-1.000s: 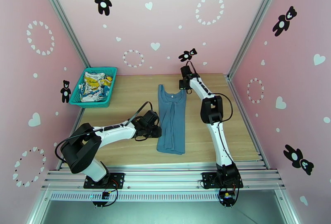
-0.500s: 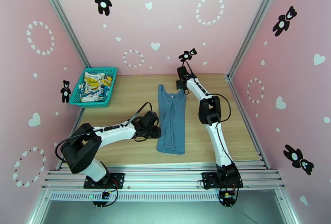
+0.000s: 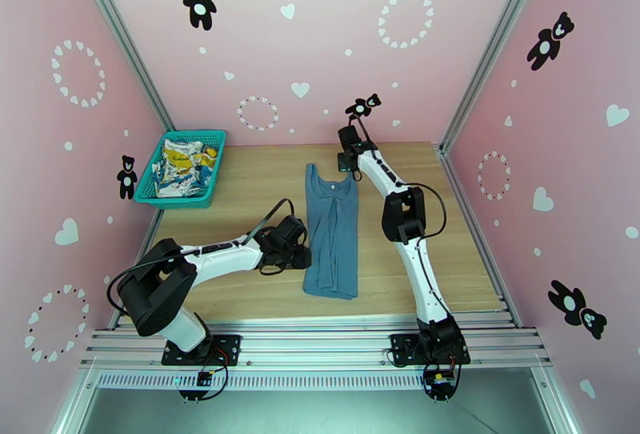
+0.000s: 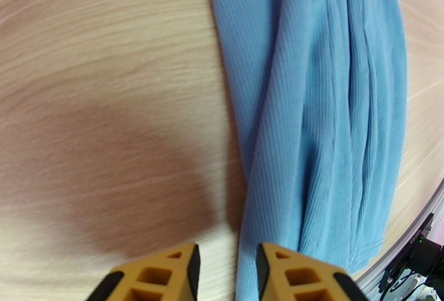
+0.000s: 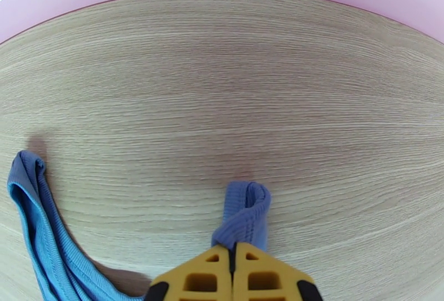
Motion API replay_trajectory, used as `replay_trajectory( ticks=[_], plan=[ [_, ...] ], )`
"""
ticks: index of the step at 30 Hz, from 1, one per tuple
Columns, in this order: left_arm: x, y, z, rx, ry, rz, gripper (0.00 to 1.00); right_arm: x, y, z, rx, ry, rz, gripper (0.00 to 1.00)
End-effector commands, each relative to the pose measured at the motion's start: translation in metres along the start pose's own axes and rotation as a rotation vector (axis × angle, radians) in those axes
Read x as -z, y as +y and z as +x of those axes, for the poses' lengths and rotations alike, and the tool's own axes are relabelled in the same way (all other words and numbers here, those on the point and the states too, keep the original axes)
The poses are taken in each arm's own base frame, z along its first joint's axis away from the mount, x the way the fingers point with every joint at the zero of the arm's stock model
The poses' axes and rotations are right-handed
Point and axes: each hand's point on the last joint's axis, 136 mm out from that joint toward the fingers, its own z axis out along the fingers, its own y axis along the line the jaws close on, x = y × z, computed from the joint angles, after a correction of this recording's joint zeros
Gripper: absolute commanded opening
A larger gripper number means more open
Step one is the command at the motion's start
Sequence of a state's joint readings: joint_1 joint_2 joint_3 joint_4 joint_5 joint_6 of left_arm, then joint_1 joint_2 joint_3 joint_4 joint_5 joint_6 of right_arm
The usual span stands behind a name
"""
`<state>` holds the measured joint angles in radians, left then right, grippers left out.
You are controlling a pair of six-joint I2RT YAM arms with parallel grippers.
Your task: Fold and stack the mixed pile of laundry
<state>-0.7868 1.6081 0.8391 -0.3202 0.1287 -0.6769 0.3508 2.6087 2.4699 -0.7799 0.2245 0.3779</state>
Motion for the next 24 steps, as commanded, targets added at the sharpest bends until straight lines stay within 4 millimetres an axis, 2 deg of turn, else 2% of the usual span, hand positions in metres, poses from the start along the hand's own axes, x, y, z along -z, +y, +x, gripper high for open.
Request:
replay_trajectory(
  ticks=[1,8,12,15,18,24],
  plan=[
    [-0.001,-0.002,0.002,-0.002,0.007,0.024,0.35,0.005,0.007,-0.004,-0.015,-0.009,-0.019,0.02],
    [0.0,-0.003,0.002,0.002,0.007,0.031,0.35,-0.017,0.018,0.011,-0.013,0.019,-0.023,0.02],
    [0.0,-0.005,0.002,0.002,0.005,0.037,0.35,-0.03,0.019,0.02,-0.014,0.039,-0.022,0.15],
    [0.0,-0.005,0.003,0.0,0.007,0.038,0.35,-0.039,0.025,0.025,-0.015,0.055,-0.058,0.17],
    [0.001,-0.006,0.004,-0.005,0.009,0.039,0.35,-0.038,0.028,0.017,-0.016,0.029,-0.076,0.23],
    [0.006,-0.012,0.009,-0.012,0.007,0.043,0.35,-0.018,0.032,-0.015,-0.04,-0.054,-0.153,0.44]
  ],
)
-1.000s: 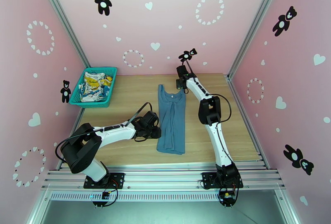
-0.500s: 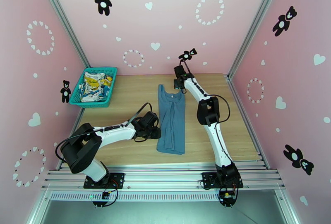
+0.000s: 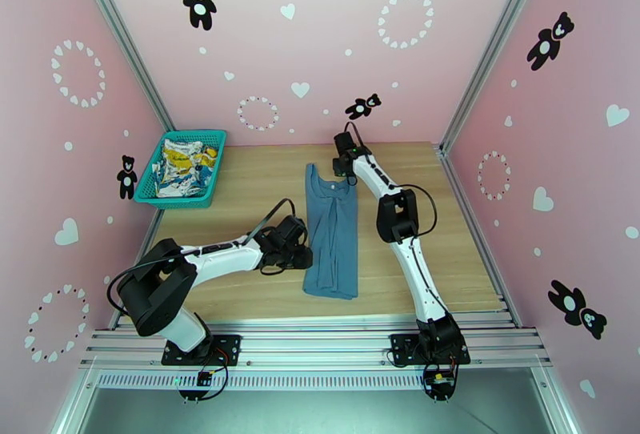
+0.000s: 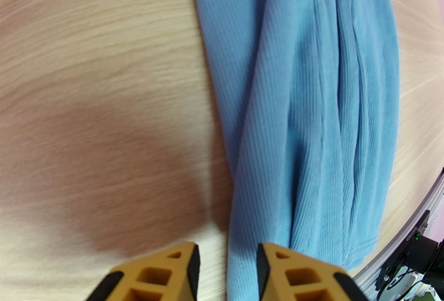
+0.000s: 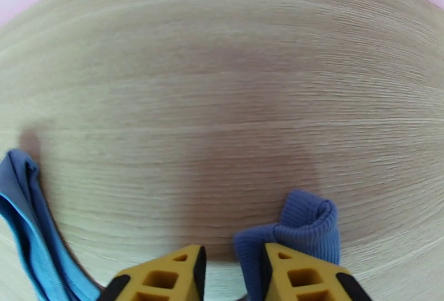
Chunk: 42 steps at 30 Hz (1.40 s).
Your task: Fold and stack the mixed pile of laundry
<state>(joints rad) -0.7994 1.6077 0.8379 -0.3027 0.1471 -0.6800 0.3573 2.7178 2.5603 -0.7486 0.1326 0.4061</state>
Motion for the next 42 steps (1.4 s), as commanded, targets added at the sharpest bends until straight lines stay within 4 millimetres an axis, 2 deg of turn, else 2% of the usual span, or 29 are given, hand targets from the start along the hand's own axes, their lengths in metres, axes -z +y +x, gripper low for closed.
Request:
replay_trajectory(
  ticks=[1,8,12,15,18,23,25,27,30,33,37,39,42],
  plan=[
    [0.007,-0.005,0.006,-0.004,-0.001,0.016,0.35,0.017,0.007,-0.028,-0.012,-0.076,-0.065,0.45],
    [0.012,-0.004,0.008,-0.012,-0.005,-0.001,0.35,0.081,0.013,-0.059,-0.014,-0.128,-0.136,0.48],
    [0.011,-0.002,0.01,-0.016,0.001,-0.007,0.35,0.104,0.001,-0.058,-0.012,-0.125,-0.124,0.49],
    [0.011,-0.002,0.01,-0.02,0.004,-0.009,0.35,0.109,-0.006,-0.05,-0.014,-0.115,-0.131,0.49],
    [0.011,-0.002,0.01,-0.025,0.004,-0.012,0.35,0.098,-0.017,-0.032,0.005,-0.066,-0.093,0.46],
    [0.009,-0.001,0.011,-0.024,0.008,-0.015,0.35,0.067,-0.036,-0.003,-0.012,0.017,-0.048,0.18],
    [0.009,-0.001,0.012,-0.024,0.013,-0.013,0.35,0.053,-0.041,0.006,-0.008,0.044,-0.029,0.12],
    [0.008,-0.002,0.013,-0.026,0.013,-0.012,0.35,0.041,-0.044,0.015,0.0,0.068,-0.009,0.09],
    [0.009,-0.004,0.012,-0.02,0.007,-0.006,0.35,0.024,-0.043,0.027,-0.005,0.11,-0.012,0.09],
    [0.009,0.005,0.021,-0.009,0.02,-0.018,0.37,0.008,-0.034,0.037,-0.012,0.14,-0.04,0.09],
    [0.015,0.007,0.027,0.003,0.018,-0.008,0.44,-0.003,-0.023,0.04,0.013,0.145,-0.043,0.16],
    [0.015,0.008,0.034,0.004,0.032,-0.006,0.47,0.002,-0.021,0.035,0.01,0.149,-0.052,0.19],
    [0.016,0.008,0.046,-0.001,0.058,0.0,0.53,0.034,-0.019,0.014,0.007,0.11,-0.062,0.27]
  ],
)
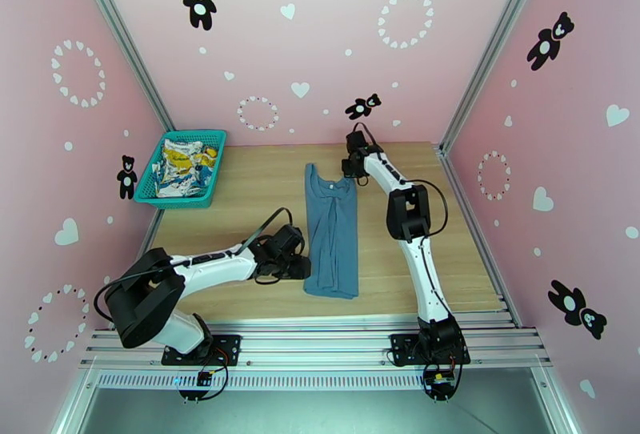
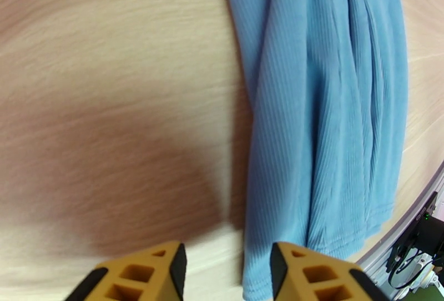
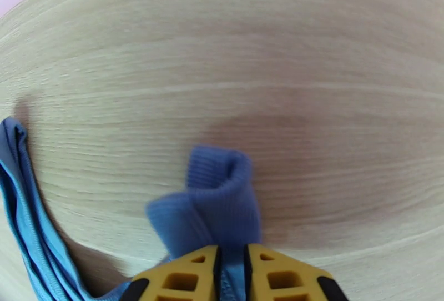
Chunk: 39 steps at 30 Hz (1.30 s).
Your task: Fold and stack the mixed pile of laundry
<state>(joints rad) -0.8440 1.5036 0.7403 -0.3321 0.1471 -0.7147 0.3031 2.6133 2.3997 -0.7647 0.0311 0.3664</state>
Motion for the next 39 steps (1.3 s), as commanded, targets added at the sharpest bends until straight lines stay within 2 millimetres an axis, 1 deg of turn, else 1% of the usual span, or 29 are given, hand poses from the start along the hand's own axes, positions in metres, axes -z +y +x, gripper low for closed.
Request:
replay_trajectory(
  ticks=[1,3,4,6,8,9,10,12,14,16,17,20,22,23,26,28,31,34,35,36,39],
  plan=[
    [0.003,-0.002,0.016,0.002,0.027,0.019,0.55,0.039,0.007,-0.008,0.01,-0.001,-0.014,0.3],
    [0.005,-0.008,0.019,0.008,0.027,0.052,0.59,0.074,0.007,-0.014,0.006,-0.029,-0.02,0.35],
    [0.005,-0.011,0.021,0.006,0.028,0.064,0.61,0.093,0.006,-0.011,-0.005,-0.038,-0.029,0.37],
    [0.006,-0.013,0.023,0.005,0.028,0.068,0.62,0.122,0.006,0.005,-0.028,-0.044,-0.052,0.4],
    [0.004,-0.012,0.026,0.01,0.032,0.06,0.62,0.134,0.001,0.05,-0.059,0.015,-0.076,0.42],
    [0.003,-0.012,0.027,0.013,0.035,0.058,0.61,0.145,-0.001,0.069,-0.079,0.03,-0.091,0.42],
    [0.001,-0.012,0.028,0.013,0.039,0.06,0.61,0.154,0.0,0.094,-0.101,0.052,-0.118,0.42],
    [-0.001,-0.017,0.029,0.011,0.045,0.082,0.61,0.167,0.002,0.143,-0.143,0.102,-0.181,0.43],
    [-0.003,-0.023,0.03,0.016,0.051,0.115,0.61,0.18,0.005,0.196,-0.167,0.174,-0.234,0.43],
    [-0.005,-0.027,0.032,0.02,0.055,0.135,0.62,0.189,0.005,0.244,-0.192,0.243,-0.262,0.43],
    [-0.006,-0.027,0.034,0.022,0.061,0.141,0.62,0.195,0.008,0.266,-0.207,0.274,-0.294,0.44],
    [-0.013,-0.023,0.039,0.026,0.082,0.13,0.61,0.205,0.016,0.318,-0.245,0.349,-0.362,0.48],
    [-0.018,-0.02,0.042,0.03,0.097,0.117,0.6,0.207,0.021,0.342,-0.273,0.388,-0.404,0.5],
    [-0.02,-0.019,0.045,0.031,0.105,0.111,0.58,0.207,0.024,0.353,-0.291,0.4,-0.423,0.51],
    [-0.025,-0.016,0.05,0.034,0.116,0.099,0.54,0.204,0.037,0.37,-0.313,0.421,-0.465,0.53],
    [-0.027,-0.016,0.053,0.037,0.121,0.095,0.52,0.202,0.046,0.381,-0.297,0.445,-0.472,0.53],
    [-0.028,-0.016,0.054,0.038,0.124,0.092,0.49,0.197,0.057,0.394,-0.268,0.476,-0.461,0.52],
    [-0.029,-0.017,0.054,0.036,0.123,0.097,0.46,0.192,0.063,0.403,-0.25,0.497,-0.449,0.51],
    [-0.029,-0.018,0.055,0.033,0.122,0.098,0.45,0.19,0.065,0.404,-0.242,0.498,-0.443,0.49],
    [-0.029,-0.018,0.054,0.033,0.12,0.099,0.43,0.188,0.068,0.405,-0.237,0.499,-0.444,0.46],
    [-0.028,-0.018,0.054,0.034,0.121,0.097,0.36,0.185,0.07,0.405,-0.236,0.507,-0.432,0.3]
  ],
)
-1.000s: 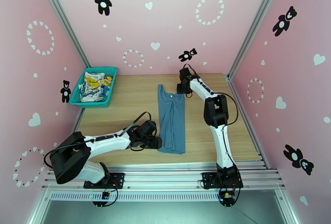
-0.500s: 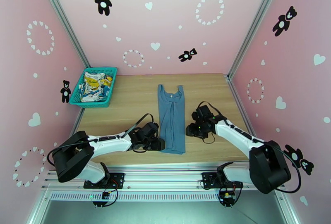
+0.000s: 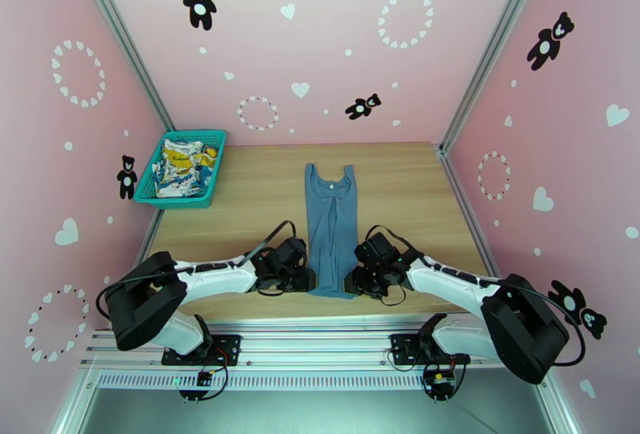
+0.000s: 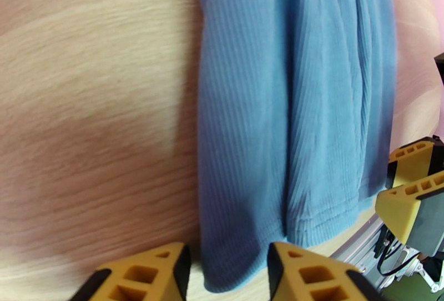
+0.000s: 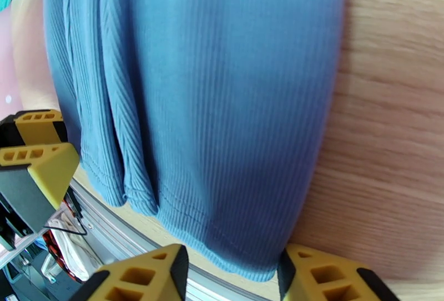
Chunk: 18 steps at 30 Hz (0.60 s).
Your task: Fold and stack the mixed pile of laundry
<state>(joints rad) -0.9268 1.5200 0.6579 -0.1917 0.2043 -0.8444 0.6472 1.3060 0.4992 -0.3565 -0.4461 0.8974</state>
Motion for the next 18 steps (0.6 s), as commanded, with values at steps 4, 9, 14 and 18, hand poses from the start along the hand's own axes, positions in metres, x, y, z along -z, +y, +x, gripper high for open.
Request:
replay_trajectory(
  ticks=[4,9,14,18],
  plan=[
    [-0.006,-0.002,0.018,-0.021,0.05,0.014,0.2,0.004,0.005,-0.004,0.021,-0.029,0.028,0.18],
    [0.009,-0.015,0.007,-0.047,0.01,0.024,0.04,0.026,0.014,-0.011,0.045,-0.064,0.061,0.09],
    [0.027,-0.024,-0.007,-0.063,-0.042,0.0,0.0,0.052,0.021,-0.021,0.069,-0.114,0.123,0.04],
    [0.046,-0.032,-0.021,-0.069,-0.099,-0.019,0.0,0.071,0.03,-0.032,0.081,-0.146,0.14,0.04]
  ],
)
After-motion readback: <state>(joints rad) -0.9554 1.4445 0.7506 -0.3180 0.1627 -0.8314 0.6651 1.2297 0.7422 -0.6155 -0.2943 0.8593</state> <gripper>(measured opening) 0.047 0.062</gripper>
